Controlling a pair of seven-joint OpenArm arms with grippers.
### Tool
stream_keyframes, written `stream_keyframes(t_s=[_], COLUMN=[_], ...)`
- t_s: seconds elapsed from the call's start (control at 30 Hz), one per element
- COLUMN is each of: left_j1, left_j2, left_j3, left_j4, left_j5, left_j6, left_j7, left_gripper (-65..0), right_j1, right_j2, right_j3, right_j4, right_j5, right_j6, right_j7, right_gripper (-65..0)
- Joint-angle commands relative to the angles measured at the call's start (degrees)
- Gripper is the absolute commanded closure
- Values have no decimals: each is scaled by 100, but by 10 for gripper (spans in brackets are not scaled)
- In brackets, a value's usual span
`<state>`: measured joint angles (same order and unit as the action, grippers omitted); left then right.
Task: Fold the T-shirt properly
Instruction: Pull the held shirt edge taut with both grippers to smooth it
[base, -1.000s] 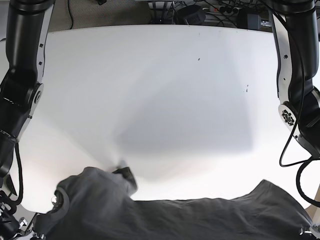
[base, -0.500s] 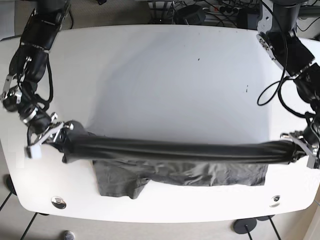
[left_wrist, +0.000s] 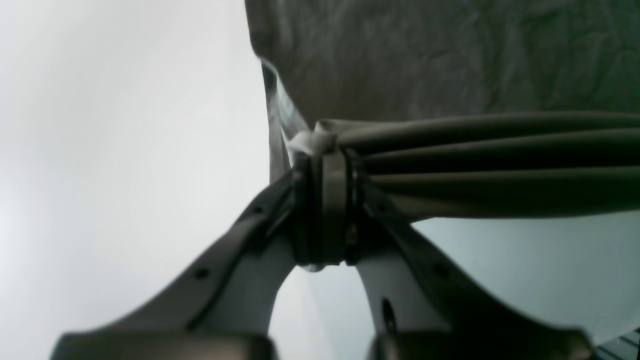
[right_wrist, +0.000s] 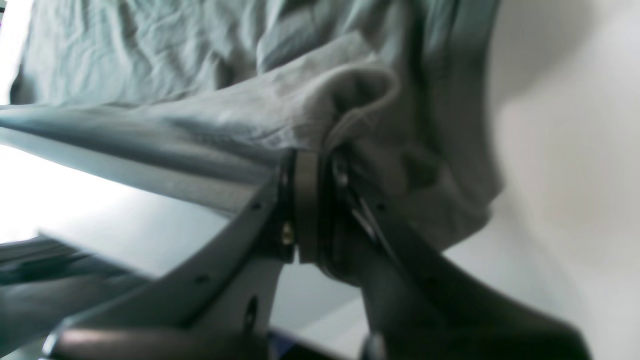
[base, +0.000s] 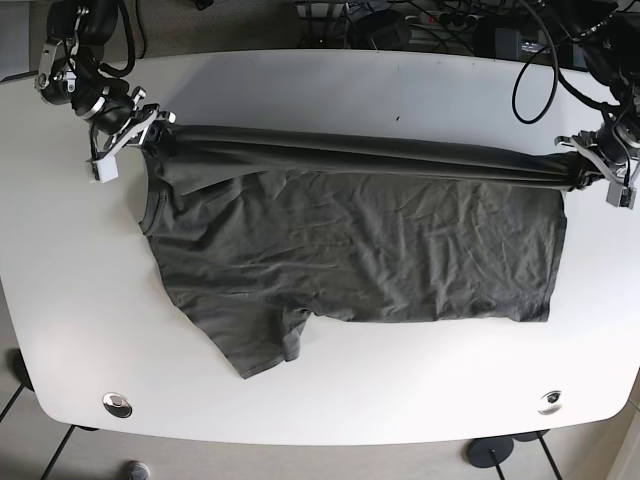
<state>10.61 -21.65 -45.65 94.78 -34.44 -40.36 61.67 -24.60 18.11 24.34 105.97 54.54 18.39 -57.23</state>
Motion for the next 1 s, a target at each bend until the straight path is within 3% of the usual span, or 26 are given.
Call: stream_keyframes(t_s=[0.03, 0.27, 0.3, 0.43, 0.47, 0.57, 0.63, 0.73, 0.8, 0.9, 0.97, 1.0], left_j1=[104, 288, 288, 288, 288, 271, 236, 25, 25, 244, 464, 552], left_j2=[-160, -187, -196, -196, -196, -196, -257, -477, -494, -459, -327, -231], left_j3=[-73, -81, -81, -99, -134, -486, -565, -486, -64, 402, 824, 974], left_j4=[100, -199, -296, -410, -366, -146, -120, -164, -111, 100, 355, 495], left_j5=[28, 63, 63, 37, 11, -218, -403, -508, -543, -552, -552, -517], left_j6=[36, 36, 36, 36, 36, 36, 36, 36, 36, 36, 36, 36], left_j7=[-114, -114, -114, -114, -114, -114, -114, -114, -114, -114, -114, -114], left_gripper=[-4, -33, -79, -422, -450, -464, -482, -483, -479, -478, -478, -476], right_j1=[-191, -736, -797, -955, -964, -1017, -1026, -1017, -1017, -999, -947, -850], right_j2=[119, 128, 128, 207, 216, 216, 216, 216, 163, -171, -224, -224], right_j3=[67, 32, 32, 32, 32, 59, 67, 76, 226, 744, 946, 946], right_j4=[97, 71, 71, 97, 97, 106, 106, 124, 335, 554, 528, 519], right_j5=[132, 141, 141, 141, 141, 159, 150, 185, 185, 185, 185, 159], right_j6=[2, 2, 2, 46, 170, 504, 653, 882, 1057, 1312, 1550, 1576], right_j7=[128, 119, 119, 128, 128, 128, 128, 154, 163, 128, 119, 119], right_gripper=[-21, -25, -27, -41, -75, -209, -263, -268, -268, -273, -270, -270])
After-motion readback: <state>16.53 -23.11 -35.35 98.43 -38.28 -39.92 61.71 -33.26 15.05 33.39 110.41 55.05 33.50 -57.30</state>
